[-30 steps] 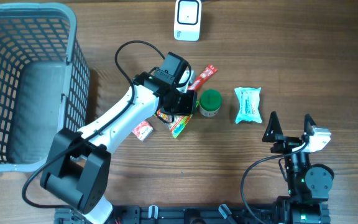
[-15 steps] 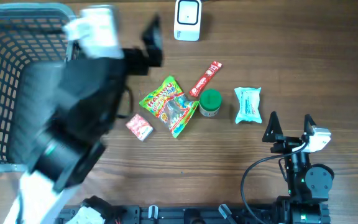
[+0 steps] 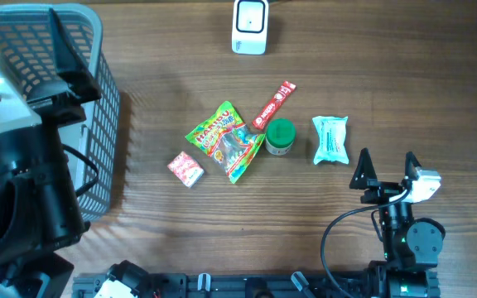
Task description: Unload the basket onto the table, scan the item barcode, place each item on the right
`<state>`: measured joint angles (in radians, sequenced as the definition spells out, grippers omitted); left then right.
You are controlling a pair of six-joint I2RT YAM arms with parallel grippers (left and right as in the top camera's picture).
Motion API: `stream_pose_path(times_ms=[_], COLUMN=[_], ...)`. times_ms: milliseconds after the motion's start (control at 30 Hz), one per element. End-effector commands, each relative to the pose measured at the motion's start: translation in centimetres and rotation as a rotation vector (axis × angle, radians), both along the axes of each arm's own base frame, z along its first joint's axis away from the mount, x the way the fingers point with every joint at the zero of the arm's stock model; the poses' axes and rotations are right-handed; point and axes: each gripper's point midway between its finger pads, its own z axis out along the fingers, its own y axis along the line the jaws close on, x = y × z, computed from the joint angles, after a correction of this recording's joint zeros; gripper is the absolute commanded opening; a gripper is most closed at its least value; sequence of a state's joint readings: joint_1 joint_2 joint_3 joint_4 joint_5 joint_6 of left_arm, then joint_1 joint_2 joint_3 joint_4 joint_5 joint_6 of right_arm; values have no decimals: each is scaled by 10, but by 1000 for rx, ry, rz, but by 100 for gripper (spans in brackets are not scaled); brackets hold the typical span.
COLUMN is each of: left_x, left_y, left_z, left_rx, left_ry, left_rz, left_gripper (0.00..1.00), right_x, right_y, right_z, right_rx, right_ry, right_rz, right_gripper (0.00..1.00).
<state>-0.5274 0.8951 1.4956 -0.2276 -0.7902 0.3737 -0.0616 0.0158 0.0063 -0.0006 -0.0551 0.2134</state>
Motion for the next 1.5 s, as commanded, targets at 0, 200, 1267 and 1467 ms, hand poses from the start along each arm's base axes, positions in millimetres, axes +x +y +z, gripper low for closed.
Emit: stream_pose_path(times_ms=[0, 200, 1267, 1467], left_x=[-17, -34, -82, -105], left_y=[15, 33, 43, 44], left_z=[4, 7, -41, -56], left_rx=[7, -52, -144, -152], left_ry=[-9, -47, -159, -233], left_rz=[42, 73, -71, -79], left_gripper=[100, 100, 100, 100], right_x=[0, 0, -15, -30], right_y=[-1, -1, 71, 84], right_z=[0, 0, 22, 71], right_rx=[-12, -11, 673, 561], right_ry=[-3, -3, 55, 22], right_rz=[-6, -6, 428, 523], right_gripper=[100, 100, 100, 99])
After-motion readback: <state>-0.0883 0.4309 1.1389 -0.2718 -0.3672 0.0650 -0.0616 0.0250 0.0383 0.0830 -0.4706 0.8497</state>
